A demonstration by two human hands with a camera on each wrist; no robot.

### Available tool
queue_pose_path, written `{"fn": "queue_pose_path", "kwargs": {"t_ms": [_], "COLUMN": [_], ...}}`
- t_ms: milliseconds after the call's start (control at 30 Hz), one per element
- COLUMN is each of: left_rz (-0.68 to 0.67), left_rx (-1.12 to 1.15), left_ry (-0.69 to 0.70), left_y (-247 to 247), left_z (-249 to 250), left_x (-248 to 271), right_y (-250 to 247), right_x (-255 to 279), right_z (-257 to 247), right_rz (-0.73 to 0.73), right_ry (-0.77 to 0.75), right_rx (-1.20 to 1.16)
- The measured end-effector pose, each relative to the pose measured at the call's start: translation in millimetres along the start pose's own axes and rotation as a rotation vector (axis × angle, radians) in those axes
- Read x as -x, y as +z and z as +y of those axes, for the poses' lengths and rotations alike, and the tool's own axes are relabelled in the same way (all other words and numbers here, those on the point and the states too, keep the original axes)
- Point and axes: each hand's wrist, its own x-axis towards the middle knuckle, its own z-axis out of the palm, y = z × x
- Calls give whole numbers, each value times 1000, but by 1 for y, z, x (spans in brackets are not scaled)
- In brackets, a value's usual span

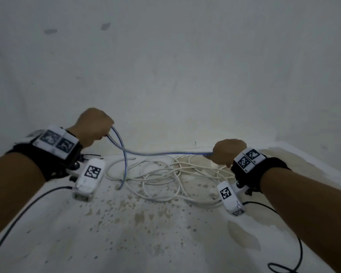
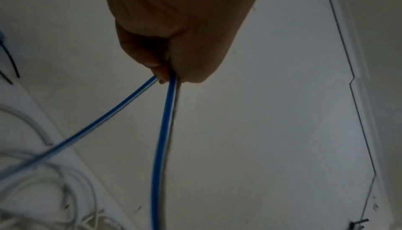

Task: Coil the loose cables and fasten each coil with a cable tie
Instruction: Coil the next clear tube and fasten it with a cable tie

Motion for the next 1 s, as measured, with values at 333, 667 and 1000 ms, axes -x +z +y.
{"fn": "queue_pose_path", "kwargs": {"t_ms": [333,667,1000], "left_rz": [-480,-655,-789], "left_rx": [256,161,-332], "left_ry": [287,224,606], "left_y": [72,84,81], "left_z": [57,42,28], "left_x": [54,44,43], "right_y": [-72,-41,-82], "right_x": [4,-17,-36], "right_z": [-75,-102,-130], "right_rz": [526,-345,-167], "right_ry": [-93,-182,-71], "right_rx": [-214,-1516,-1683]}}
